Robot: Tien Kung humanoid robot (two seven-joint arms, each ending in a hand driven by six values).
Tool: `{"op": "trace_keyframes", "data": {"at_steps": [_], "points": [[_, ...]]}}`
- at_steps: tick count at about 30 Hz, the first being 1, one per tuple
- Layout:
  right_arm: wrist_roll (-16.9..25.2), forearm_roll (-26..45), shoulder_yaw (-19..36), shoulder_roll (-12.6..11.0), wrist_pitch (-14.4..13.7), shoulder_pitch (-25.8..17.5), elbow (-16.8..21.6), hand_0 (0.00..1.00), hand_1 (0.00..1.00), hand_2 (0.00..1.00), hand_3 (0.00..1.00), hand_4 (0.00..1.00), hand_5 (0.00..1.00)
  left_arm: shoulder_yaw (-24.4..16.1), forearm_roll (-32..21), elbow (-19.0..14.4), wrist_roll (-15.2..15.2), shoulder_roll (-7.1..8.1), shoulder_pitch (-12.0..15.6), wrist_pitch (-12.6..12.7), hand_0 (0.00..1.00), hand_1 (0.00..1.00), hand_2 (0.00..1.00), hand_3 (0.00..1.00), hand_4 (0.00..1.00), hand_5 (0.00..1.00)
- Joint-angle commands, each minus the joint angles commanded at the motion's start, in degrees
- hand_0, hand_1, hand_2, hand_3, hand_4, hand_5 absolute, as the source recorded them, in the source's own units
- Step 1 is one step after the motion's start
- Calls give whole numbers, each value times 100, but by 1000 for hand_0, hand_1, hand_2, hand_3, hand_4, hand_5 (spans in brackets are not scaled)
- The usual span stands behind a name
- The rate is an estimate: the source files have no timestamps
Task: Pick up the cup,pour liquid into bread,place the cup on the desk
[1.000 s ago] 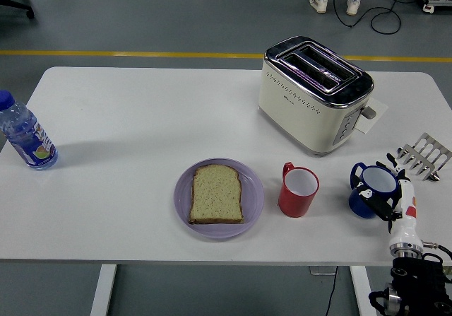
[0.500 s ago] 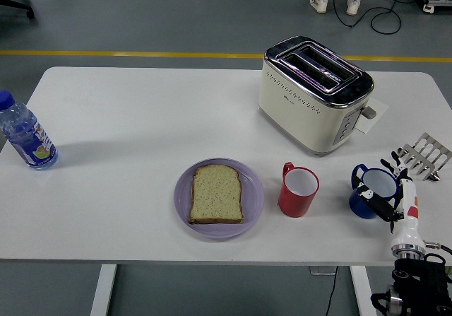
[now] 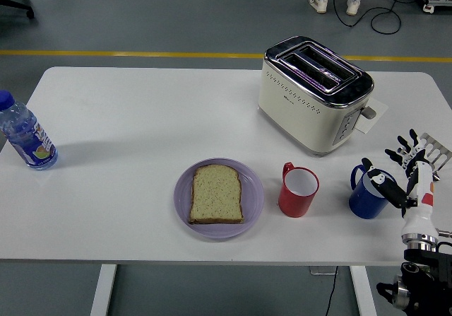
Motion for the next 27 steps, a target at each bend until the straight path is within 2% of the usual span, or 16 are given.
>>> {"op": "trace_keyframes", "data": {"at_steps": [7,8,13,14,21,27], "points": [[-409,-447,566,-65,0,-64,776,775,675,876,965,948,206,-1,8,-1,2,3,0,-1,633,642,652,505,241,855],[-446,-432,606,-69,12,-73,830,759,670,825,825,799,154,0,8,-1,1,4,0,-1,633,642,653,505,241,855],[-694,-3,954,-72,337,-134,1263,759,670,825,825,799,154,-33,38,1,-2,15,-19,3,633,642,653,505,241,855],[-718,92,1020,-70,404,-144,1346,730,662,778,779,762,161,-45,46,2,-1,17,-28,3,633,643,652,504,242,855],[-834,259,1257,-52,577,-222,1708,732,663,769,762,749,166,-66,74,9,7,33,-61,0,633,642,653,504,241,855],[-1030,328,1354,-52,616,-257,1803,731,657,764,753,743,168,-58,64,5,5,37,-50,-3,633,642,653,504,241,855]]}}
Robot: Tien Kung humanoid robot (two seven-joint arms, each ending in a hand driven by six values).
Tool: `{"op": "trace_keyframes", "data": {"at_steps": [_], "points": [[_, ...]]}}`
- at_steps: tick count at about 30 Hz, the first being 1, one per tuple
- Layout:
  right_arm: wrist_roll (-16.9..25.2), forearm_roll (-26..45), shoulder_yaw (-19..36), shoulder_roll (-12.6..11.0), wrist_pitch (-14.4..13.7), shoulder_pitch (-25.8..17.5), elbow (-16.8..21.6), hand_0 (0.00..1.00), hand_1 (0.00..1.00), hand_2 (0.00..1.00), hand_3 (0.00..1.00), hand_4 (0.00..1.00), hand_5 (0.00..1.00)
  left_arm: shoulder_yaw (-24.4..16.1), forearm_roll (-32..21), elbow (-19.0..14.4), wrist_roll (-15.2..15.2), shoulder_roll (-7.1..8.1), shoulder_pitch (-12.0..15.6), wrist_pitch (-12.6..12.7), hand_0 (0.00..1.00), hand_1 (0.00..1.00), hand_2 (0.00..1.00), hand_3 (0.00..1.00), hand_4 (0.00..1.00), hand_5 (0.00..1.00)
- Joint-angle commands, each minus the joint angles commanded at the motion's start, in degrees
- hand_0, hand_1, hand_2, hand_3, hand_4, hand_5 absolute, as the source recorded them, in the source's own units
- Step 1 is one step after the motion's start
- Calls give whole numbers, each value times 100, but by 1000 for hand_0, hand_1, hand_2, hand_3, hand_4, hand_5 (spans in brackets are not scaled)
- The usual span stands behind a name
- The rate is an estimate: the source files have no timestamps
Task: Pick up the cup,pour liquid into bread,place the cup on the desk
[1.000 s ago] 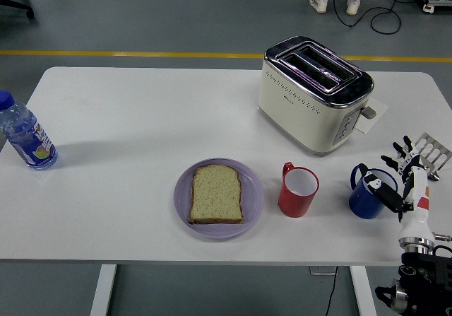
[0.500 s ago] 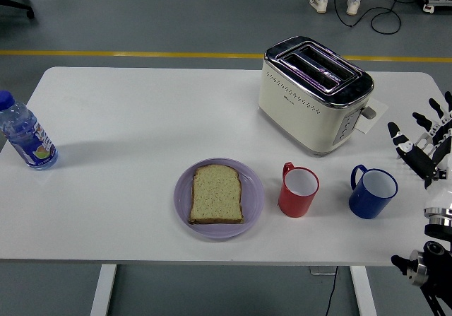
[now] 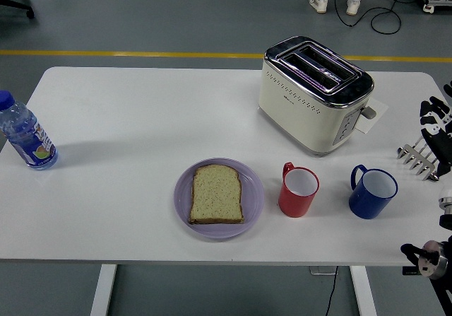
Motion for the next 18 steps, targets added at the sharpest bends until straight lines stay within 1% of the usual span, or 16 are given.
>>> {"op": "trace_keyframes", "data": {"at_steps": [1,4,5,6,9,11,12,18], "points": [[-141,-21,26,5,-31,7,59,731,657,764,753,743,168,-1,1,2,0,1,-11,2,633,642,653,504,241,855],[-282,102,56,14,-45,-5,138,731,657,764,753,743,168,25,1,3,2,5,-22,3,633,642,653,504,241,855],[-336,222,89,15,-28,-32,186,717,639,728,707,715,160,24,10,2,0,7,-24,6,633,643,653,504,241,855],[-355,271,100,16,-22,-41,202,717,639,728,707,715,160,23,13,1,-1,8,-25,7,633,643,653,504,241,855],[-531,580,190,13,-203,-106,329,717,639,728,707,715,160,3,0,-4,0,10,-13,2,633,643,653,504,241,855],[-618,596,254,23,-247,-119,351,717,639,728,707,715,160,-8,-9,-4,2,16,-8,1,633,643,653,504,241,855],[-661,584,302,30,-257,-134,357,706,634,721,687,702,151,-4,-11,-3,4,22,-8,1,633,642,653,505,242,856],[-837,542,519,14,-225,-224,426,712,637,723,695,697,141,-34,3,-6,5,35,-33,-6,633,642,653,504,241,855]]}}
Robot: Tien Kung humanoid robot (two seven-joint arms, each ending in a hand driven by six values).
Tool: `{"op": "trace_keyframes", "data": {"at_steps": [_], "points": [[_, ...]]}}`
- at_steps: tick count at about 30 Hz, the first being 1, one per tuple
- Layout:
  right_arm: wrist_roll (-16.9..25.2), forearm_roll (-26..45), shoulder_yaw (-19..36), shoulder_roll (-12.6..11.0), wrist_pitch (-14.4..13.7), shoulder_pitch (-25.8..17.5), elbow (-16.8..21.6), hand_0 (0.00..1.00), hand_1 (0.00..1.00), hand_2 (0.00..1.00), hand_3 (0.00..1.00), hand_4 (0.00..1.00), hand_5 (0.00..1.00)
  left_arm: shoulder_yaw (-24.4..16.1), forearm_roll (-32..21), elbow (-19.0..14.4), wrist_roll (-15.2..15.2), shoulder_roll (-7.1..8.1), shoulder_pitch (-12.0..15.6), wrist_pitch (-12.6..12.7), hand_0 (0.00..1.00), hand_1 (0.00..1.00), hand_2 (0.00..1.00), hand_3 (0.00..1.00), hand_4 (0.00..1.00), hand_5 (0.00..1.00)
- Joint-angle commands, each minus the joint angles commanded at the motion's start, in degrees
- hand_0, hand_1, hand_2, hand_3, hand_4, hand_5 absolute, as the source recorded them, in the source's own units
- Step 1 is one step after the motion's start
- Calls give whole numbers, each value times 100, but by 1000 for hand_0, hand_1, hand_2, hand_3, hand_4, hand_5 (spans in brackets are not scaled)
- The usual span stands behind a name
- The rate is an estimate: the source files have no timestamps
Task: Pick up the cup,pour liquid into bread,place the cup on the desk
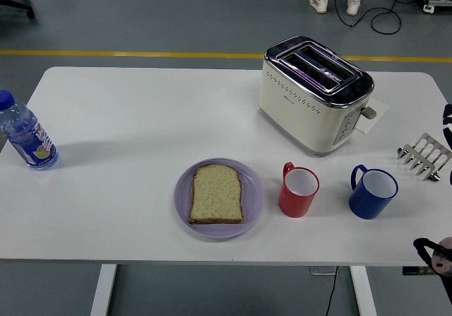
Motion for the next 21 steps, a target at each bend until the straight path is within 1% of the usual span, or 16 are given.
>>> {"op": "trace_keyframes", "data": {"at_steps": [2,5,6,7,8,11,12,17,18,21], "points": [[-44,65,49,3,39,-15,34,712,637,723,695,697,141,-7,8,0,-1,1,-4,0,633,642,653,504,241,855],[-115,293,117,7,185,-38,104,712,637,723,695,697,141,9,23,-1,-2,0,-1,3,633,642,653,504,241,855],[-218,419,148,12,300,-39,132,705,621,697,653,689,136,21,16,-1,-2,0,5,2,633,642,652,504,242,856],[-287,494,170,10,379,-43,151,705,621,697,653,689,136,33,7,0,-1,-1,11,1,633,642,652,504,242,856],[-424,631,195,5,555,-50,172,705,621,697,653,689,136,48,-4,1,1,-2,18,-1,633,642,652,504,242,856],[-516,846,187,-5,745,-77,228,705,621,697,653,689,136,48,6,0,0,1,24,-1,633,642,652,504,242,856],[-538,898,189,2,794,-79,237,653,594,659,623,666,129,48,7,0,0,1,25,-1,633,643,652,504,241,855],[-616,1053,202,28,921,-77,191,653,594,659,623,666,129,48,8,0,0,-6,39,0,633,643,652,504,241,855],[-628,1083,205,32,932,-85,181,635,570,641,611,658,137,47,10,-1,-1,-10,44,0,633,642,653,504,241,855],[-647,1189,220,52,989,-93,166,635,570,641,611,658,137,64,-10,2,1,-14,61,-2,633,642,653,504,241,855]]}}
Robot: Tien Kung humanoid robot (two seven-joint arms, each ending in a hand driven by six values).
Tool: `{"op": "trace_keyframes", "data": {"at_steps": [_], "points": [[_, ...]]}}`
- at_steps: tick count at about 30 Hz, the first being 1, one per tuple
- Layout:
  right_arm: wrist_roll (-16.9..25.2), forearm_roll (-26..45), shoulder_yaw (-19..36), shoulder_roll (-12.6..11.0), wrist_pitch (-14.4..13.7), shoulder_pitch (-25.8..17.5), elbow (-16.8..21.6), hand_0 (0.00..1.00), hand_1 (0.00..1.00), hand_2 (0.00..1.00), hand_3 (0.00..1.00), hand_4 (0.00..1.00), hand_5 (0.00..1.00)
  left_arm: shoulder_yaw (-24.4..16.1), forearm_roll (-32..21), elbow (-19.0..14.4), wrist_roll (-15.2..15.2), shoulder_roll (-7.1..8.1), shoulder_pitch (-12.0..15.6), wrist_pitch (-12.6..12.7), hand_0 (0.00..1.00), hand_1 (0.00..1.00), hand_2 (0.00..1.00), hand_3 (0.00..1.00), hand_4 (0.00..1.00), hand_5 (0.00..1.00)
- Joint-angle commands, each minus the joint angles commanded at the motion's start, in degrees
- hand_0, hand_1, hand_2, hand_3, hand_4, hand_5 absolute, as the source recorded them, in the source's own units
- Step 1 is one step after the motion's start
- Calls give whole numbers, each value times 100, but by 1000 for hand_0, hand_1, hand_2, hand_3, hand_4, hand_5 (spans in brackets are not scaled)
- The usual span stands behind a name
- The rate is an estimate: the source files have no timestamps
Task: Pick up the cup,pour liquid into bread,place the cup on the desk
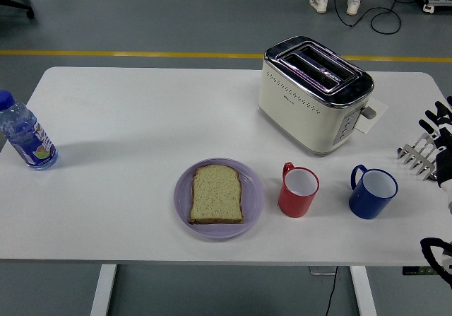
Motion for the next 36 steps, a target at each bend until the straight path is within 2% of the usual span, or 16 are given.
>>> {"op": "trace_keyframes", "data": {"at_steps": [8,23,36], "points": [[-3,293,108,79,265,52,17,627,560,637,605,657,139,112,-29,6,1,-23,38,-1,633,643,653,504,241,856],[-119,991,331,153,584,-8,50,622,555,636,600,655,157,202,-39,9,6,-17,37,-10,633,643,652,504,241,856],[-207,1051,370,110,633,43,158,619,551,632,600,640,172,243,-16,8,3,11,-36,-6,633,642,652,504,241,856]]}}
